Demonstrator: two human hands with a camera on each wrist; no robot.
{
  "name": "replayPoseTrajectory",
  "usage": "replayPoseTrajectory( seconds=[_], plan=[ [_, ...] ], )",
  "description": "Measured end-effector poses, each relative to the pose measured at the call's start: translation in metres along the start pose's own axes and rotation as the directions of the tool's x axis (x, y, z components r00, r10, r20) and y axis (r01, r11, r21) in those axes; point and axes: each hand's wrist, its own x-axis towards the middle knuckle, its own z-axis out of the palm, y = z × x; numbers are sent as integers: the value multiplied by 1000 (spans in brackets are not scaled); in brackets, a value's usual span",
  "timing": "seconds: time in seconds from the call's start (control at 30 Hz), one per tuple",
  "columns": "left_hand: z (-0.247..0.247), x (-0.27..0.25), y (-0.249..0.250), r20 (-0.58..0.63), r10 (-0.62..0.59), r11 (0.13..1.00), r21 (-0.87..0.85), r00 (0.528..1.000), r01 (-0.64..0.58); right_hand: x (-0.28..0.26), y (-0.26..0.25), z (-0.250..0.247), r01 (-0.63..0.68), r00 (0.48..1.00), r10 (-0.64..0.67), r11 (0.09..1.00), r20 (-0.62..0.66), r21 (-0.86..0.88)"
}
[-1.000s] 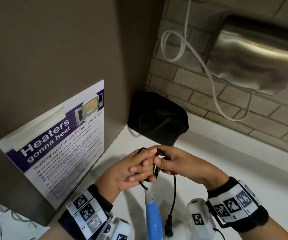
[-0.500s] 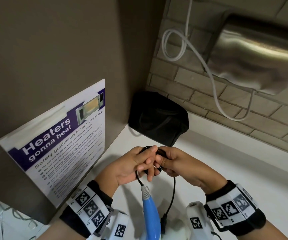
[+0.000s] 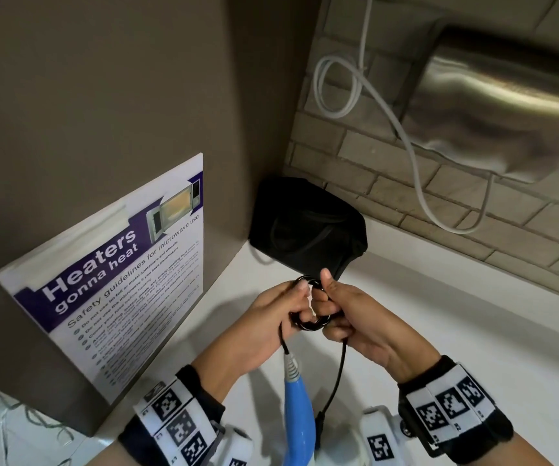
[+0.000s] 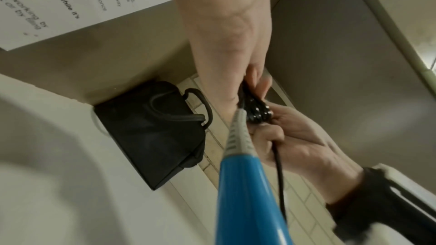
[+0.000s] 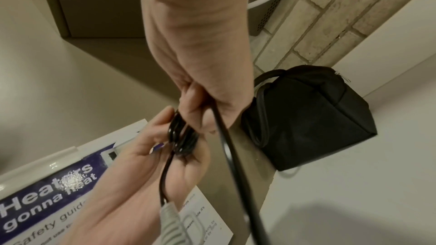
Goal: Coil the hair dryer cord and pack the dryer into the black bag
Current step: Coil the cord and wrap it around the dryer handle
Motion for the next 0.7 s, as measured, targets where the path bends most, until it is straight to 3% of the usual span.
replayPoseTrajectory(
  seconds=[0.13, 0.2, 0.3, 0.37, 0.47, 0.63, 0.7],
  plan=[
    [1, -2, -10, -33, 45, 996, 75, 998, -43, 3, 4, -1, -2, 1000, 3, 999, -19, 45],
    [-4, -2, -13, -53, 68, 980, 192, 996, -57, 1, 2, -2, -12, 1000, 12, 1000, 19, 17],
    [-12, 0, -18, -86, 81, 893, 448, 993, -34, -2, -4, -6, -15, 996, 26, 990, 80, -138],
    [-14, 1, -21, -91, 46, 861, 508, 995, 6, -3, -7, -7, -20, 994, 46, 970, 99, -244],
    [-13, 2, -20, -80, 13, 884, 468, 997, 26, -3, -8, -6, -59, 994, 80, 965, 71, -254],
    [-11, 0, -17, -95, -48, 992, 108, 994, 58, -3, -2, -6, -117, 993, 119, 991, 24, -57],
    [-8, 1, -17, -122, -73, 997, 24, 990, 76, -6, 4, -2, -56, 998, 58, 972, -1, -230]
  ],
)
